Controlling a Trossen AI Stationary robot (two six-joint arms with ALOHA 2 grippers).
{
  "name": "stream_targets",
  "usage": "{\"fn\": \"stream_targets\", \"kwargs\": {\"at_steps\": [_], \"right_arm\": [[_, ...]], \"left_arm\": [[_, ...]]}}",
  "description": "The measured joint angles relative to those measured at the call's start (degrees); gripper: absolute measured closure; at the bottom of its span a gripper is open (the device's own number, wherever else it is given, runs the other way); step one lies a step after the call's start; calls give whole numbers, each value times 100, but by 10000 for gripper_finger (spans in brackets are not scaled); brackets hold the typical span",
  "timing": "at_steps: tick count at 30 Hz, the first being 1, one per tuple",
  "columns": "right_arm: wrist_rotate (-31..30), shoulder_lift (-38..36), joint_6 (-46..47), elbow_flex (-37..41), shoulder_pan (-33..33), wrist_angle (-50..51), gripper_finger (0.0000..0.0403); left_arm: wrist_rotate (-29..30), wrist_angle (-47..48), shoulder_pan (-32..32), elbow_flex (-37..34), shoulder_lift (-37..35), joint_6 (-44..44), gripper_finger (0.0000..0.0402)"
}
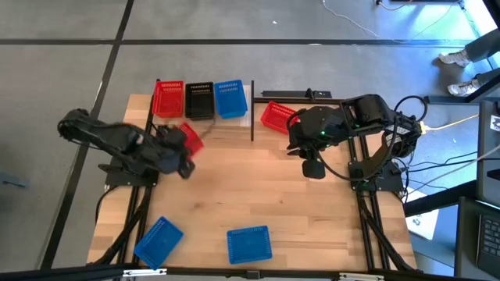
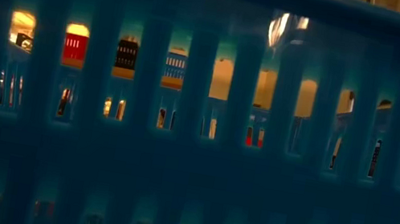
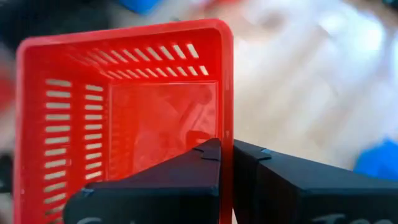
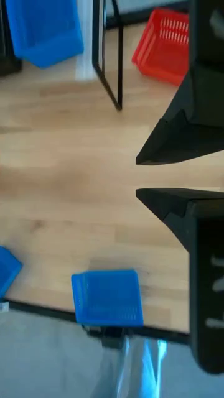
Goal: Stack baskets on shelf by color
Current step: Stack the bottom red bin on the other red bin on the shelf
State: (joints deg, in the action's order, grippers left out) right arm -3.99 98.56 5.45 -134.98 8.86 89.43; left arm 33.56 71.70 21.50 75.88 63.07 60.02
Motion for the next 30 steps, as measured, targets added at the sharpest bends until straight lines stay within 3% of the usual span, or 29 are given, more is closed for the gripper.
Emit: {"fn": "stream_targets", "kwargs": {"at_steps": [8,15,21,30], "right_arm": [[-889,0,319,0,-1,-184,334],[-2178,0,755,102,-2,-270,334],[-2397,2,776,368,-2,-382,334],[-2393,7,784,708,-2,-460,334]], "left_arm": [[488,1655,-1225,1541,314,259,401],[917,1663,-2972,2004,468,-183,401],[425,1202,-4461,1997,701,-629,401],[-555,563,-5911,1997,1302,-1897,401]]}}
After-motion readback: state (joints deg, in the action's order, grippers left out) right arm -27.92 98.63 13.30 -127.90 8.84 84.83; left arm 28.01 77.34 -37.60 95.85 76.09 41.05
